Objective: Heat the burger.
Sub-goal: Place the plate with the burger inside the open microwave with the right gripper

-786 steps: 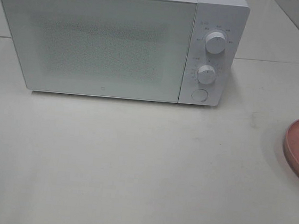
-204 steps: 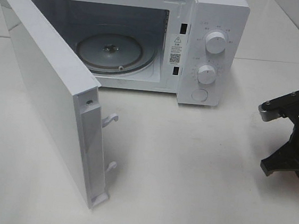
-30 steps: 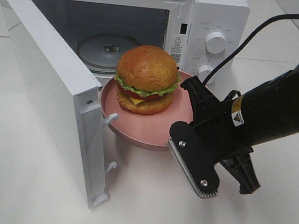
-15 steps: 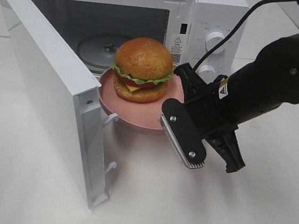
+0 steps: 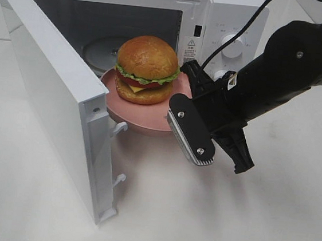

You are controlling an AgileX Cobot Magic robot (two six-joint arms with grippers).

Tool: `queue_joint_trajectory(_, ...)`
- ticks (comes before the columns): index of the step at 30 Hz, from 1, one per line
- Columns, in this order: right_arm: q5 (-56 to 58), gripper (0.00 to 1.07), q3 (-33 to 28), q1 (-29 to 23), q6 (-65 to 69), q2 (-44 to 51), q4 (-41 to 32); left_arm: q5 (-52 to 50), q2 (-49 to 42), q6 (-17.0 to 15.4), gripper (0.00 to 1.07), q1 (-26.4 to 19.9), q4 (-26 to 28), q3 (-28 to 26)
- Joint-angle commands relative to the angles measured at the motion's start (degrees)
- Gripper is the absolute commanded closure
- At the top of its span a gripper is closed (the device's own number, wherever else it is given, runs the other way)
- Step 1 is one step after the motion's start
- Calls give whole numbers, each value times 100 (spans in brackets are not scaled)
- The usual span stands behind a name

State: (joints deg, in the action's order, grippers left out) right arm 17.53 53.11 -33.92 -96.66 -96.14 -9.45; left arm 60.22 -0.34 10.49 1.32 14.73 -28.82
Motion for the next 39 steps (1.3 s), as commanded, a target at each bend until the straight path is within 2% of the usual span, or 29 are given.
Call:
queue_joint_trajectory(1, -281, 107, 229, 34, -86, -23, -52, -57, -120, -46, 9, 34, -17, 23)
queue_joint_trajectory(22, 264, 107, 1541, 34, -97, -859, -252, -57, -115, -46, 9, 34, -11, 23)
queue_joint_trajectory(39, 435, 107, 2303, 34, 338, -1352, 510, -57, -109, -46, 9, 34, -11, 23)
